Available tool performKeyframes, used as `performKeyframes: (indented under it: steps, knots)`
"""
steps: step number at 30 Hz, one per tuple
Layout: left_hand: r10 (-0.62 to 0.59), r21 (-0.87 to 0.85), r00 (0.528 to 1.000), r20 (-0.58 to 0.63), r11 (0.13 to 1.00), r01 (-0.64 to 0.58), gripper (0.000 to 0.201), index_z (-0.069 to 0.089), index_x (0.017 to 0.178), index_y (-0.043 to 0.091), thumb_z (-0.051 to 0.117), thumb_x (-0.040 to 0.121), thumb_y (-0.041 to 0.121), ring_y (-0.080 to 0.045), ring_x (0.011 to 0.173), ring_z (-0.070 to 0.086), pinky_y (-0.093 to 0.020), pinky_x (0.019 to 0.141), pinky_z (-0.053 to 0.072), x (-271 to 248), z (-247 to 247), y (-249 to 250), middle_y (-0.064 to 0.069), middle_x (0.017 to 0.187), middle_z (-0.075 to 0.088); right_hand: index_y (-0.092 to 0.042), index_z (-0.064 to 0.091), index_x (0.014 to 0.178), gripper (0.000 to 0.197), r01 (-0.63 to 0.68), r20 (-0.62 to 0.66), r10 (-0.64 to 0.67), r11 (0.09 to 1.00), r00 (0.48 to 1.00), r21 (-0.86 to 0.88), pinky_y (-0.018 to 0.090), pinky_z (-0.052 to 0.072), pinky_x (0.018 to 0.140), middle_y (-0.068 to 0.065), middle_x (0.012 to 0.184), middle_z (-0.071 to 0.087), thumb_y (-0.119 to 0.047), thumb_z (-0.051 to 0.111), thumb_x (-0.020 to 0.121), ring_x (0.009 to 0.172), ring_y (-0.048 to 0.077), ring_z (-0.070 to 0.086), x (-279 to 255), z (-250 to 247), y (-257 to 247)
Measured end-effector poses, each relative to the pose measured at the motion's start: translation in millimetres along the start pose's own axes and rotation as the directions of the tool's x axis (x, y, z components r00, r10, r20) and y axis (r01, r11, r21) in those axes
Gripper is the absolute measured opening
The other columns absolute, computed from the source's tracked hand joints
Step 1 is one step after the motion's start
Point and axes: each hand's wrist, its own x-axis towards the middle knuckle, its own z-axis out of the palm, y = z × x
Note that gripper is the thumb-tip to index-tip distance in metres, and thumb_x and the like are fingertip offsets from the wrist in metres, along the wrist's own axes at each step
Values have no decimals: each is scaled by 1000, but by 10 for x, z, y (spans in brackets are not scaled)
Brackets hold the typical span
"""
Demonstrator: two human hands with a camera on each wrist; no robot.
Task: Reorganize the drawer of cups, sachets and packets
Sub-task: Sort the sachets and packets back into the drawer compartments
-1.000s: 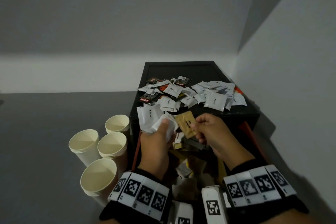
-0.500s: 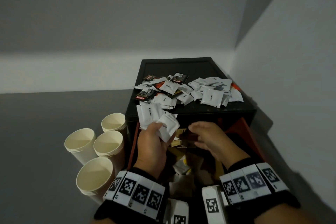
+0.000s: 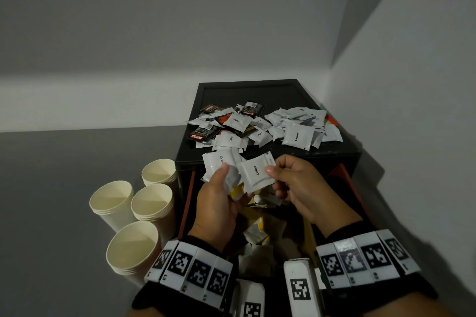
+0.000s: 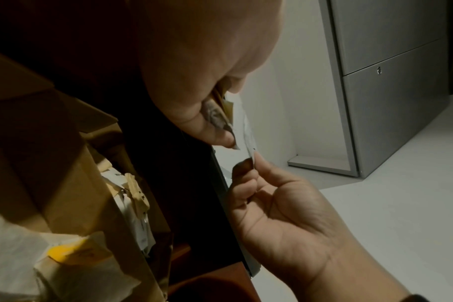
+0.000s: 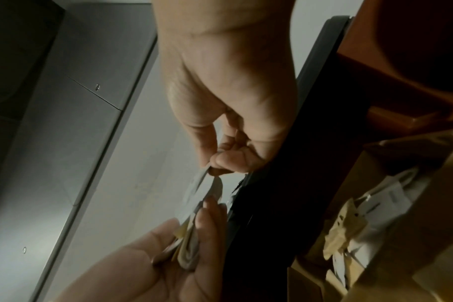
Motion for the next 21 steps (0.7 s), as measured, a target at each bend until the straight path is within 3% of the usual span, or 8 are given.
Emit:
performKeyframes:
  steps: [10,12,15,19,21]
  knots:
    - [-26,17,1000,6,1000,26,22,55,91,6,42,98,22,-15,46,65,-20,42,50,-85,70,16,-5,56,69,-11,56,75,16,34,-58,-28,993,998,116,20,42,51,4,64,53,-4,55,90,54,10,48,-23,-23,-46]
    - [-24,53,1000,-16,998,25,21,57,94,4,46,97,22,-16,50,65,-21,44,51,-73,67,3,-7,63,70,-10,57,79,15,34,-77,-22,985,997,167,20,43,52,5,68,57,-3,53,90,55,11,52,-28,-19,-65]
    - [-34,101,998,-61,994,40,19,59,91,1,52,94,18,-15,52,64,-22,47,52,-36,52,-21,-11,78,62,-10,57,80,14,40,-167,-3,975,986,217,21,41,54,4,70,58,-3,52,91,61,11,54,-11,-50,-74]
    - [-38,119,993,-112,991,52,16,56,88,0,56,91,16,-13,46,62,-22,45,52,2,28,-39,-7,60,62,-13,53,72,20,52,-288,2,983,958,179,21,39,54,2,65,48,-7,56,90,59,10,44,35,-118,-37]
    - [-13,96,988,-151,995,28,14,55,93,0,56,91,15,-14,48,63,-22,46,53,33,13,-40,-10,69,63,-13,53,72,19,63,-332,0,982,943,176,21,38,53,1,64,45,-6,56,90,56,9,41,68,-144,-26]
